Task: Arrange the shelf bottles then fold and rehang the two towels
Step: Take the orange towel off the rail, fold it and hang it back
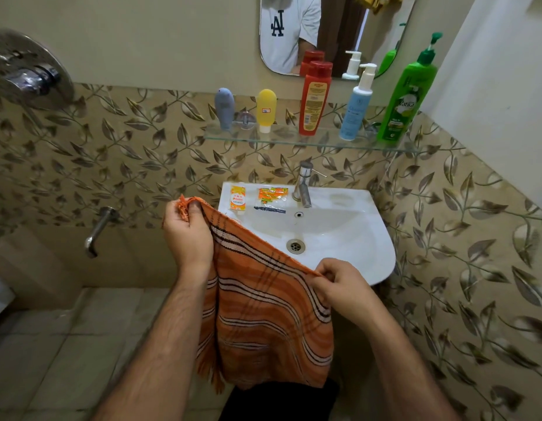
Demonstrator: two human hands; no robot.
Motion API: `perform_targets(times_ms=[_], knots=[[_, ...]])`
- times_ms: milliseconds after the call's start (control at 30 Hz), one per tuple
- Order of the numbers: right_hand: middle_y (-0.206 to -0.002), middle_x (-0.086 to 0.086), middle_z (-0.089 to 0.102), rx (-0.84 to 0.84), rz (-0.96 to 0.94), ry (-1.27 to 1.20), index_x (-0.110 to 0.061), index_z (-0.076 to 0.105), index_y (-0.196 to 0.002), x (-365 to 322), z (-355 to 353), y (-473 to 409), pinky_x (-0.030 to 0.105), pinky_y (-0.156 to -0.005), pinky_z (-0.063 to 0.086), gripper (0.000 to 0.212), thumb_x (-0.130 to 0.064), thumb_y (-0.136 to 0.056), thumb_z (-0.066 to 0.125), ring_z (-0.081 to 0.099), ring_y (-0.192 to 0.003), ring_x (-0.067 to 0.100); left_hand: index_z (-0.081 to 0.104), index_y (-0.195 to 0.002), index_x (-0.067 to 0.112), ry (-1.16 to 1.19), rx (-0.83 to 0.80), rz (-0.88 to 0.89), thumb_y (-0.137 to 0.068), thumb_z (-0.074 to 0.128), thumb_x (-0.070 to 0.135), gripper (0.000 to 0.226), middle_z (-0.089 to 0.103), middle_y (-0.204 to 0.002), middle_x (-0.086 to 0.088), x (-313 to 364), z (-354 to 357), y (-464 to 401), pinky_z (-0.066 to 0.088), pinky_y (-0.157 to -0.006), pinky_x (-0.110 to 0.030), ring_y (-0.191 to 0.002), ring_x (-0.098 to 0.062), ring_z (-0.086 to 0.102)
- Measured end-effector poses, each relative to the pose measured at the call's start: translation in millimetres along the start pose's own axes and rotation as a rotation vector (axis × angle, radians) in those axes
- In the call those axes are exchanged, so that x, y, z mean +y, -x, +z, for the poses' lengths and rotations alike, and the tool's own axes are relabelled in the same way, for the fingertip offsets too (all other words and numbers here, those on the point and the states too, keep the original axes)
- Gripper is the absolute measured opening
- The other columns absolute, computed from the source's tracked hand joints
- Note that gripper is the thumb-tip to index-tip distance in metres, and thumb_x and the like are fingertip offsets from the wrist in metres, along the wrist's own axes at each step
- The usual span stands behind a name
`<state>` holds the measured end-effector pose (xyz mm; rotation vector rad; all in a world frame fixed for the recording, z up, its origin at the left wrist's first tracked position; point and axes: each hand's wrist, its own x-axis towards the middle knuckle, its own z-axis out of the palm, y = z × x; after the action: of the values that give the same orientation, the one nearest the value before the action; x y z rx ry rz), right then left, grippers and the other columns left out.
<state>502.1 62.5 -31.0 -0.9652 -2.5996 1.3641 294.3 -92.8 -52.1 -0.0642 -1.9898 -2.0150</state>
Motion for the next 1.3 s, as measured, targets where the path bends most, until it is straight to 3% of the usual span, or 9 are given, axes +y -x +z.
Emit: perform_targets(times_ms=[133,400,467,600,733,833,1033,1167,1300], knots=[[-0.078,0.029,0.065,-0.01,-0.067,-0.311,-0.008,0.064,-0.087,-3.7,-7.6,-3.8,0.041,-0.064,0.049,0.014,-0.019,-0.095,0.062,0.058,-0.064,0.027,0.056,-0.086,0.017,-0.101,-0.022,-0.096,-0.096,0.053,0.02,0.011,0.059,-0.078,0.004,-14.0,-1.7,-2.5,0.052,-0.076,-0.039,-0.076,-0.02,0.058],[-0.069,0.017,0.068,-0.053,-0.022,-0.743,-0.003,0.059,-0.075,-16.6,-28.9,-16.1,0.029,-0.055,0.057,0.021,-0.006,-0.095,0.058,0.065,-0.056,0.023,0.061,-0.076,0.016,-0.273,-0.229,-0.281,-0.09,0.06,0.026,0.017,0.065,-0.073,-0.006,-32.1,-12.6,-2.3,0.054,-0.068,-0.039,-0.076,-0.036,0.066],[-0.07,0.018,0.066,-0.119,0.03,-0.725,-0.003,0.06,-0.074,-19.4,-33.9,-19.3,0.031,-0.057,0.057,0.02,-0.007,-0.094,0.059,0.063,-0.058,0.026,0.066,-0.093,0.013,-0.334,-0.252,-0.273,-0.09,0.062,0.019,0.008,0.069,-0.087,-0.008,-27.3,-12.6,1.3,0.054,-0.072,-0.036,-0.087,-0.034,0.067],[-0.078,0.025,0.061,-0.097,0.061,-0.638,-0.007,0.063,-0.068,-23.0,-34.3,-30.2,0.035,-0.066,0.051,0.025,-0.011,-0.093,0.061,0.058,-0.065,0.03,0.061,-0.112,0.033,-0.155,-0.44,-0.344,-0.084,0.064,0.011,0.035,0.07,-0.104,-0.011,2.5,-5.4,20.1,0.059,-0.077,-0.054,-0.083,-0.027,0.068],[-0.073,0.02,0.065,-0.148,-0.042,-0.554,-0.014,0.065,-0.066,-28.6,-30.9,-36.0,0.04,-0.07,0.049,0.026,-0.016,-0.091,0.065,0.058,-0.069,0.031,0.05,-0.137,0.042,0.006,-0.976,-0.284,-0.089,0.069,0.012,0.06,0.062,-0.128,-0.002,37.7,9.6,51.8,0.052,-0.098,-0.035,-0.111,-0.014,0.061],[-0.083,0.03,0.068,-0.19,-0.188,-0.39,-0.006,0.065,-0.076,-32.1,-30.0,-33.7,0.05,-0.075,0.05,0.027,-0.032,-0.082,0.07,0.059,-0.072,0.043,0.041,-0.143,0.048,-0.056,-1.223,-0.178,-0.091,0.065,0.014,0.067,0.066,-0.109,0.005,49.8,26.0,68.1,0.054,-0.081,-0.023,-0.091,-0.005,0.064],[-0.08,0.015,0.074,-0.175,-0.311,-0.14,-0.011,0.073,-0.084,-24.8,-47.5,-31.5,0.047,-0.08,0.056,0.011,-0.018,-0.091,0.068,0.07,-0.078,0.032,0.065,-0.1,0.025,-0.202,-1.332,-0.099,-0.088,0.067,0.018,0.014,0.069,-0.083,0.001,54.9,37.8,66.0,0.057,-0.073,-0.037,-0.079,-0.013,0.067],[-0.058,0.003,0.061,-0.14,-0.323,-0.092,-0.015,0.071,-0.077,-16.5,-54.1,-33.9,0.032,-0.057,0.044,0.012,-0.023,-0.085,0.076,0.053,-0.054,0.011,0.066,-0.096,0.019,-0.269,-1.383,-0.161,-0.091,0.068,0.024,0.007,0.07,-0.07,0.002,57.4,37.3,61.7,0.051,-0.066,-0.026,-0.068,-0.009,0.065],[-0.059,-0.005,0.059,-0.142,-0.273,-0.066,-0.018,0.067,-0.072,-6.9,-59.8,-37.0,0.03,-0.059,0.044,0.018,-0.024,-0.077,0.083,0.051,-0.055,0.008,0.068,-0.097,0.016,-0.272,-1.261,-0.148,-0.094,0.064,0.026,0.011,0.072,-0.072,-0.001,55.0,40.0,61.5,0.047,-0.065,-0.03,-0.064,-0.012,0.061]])
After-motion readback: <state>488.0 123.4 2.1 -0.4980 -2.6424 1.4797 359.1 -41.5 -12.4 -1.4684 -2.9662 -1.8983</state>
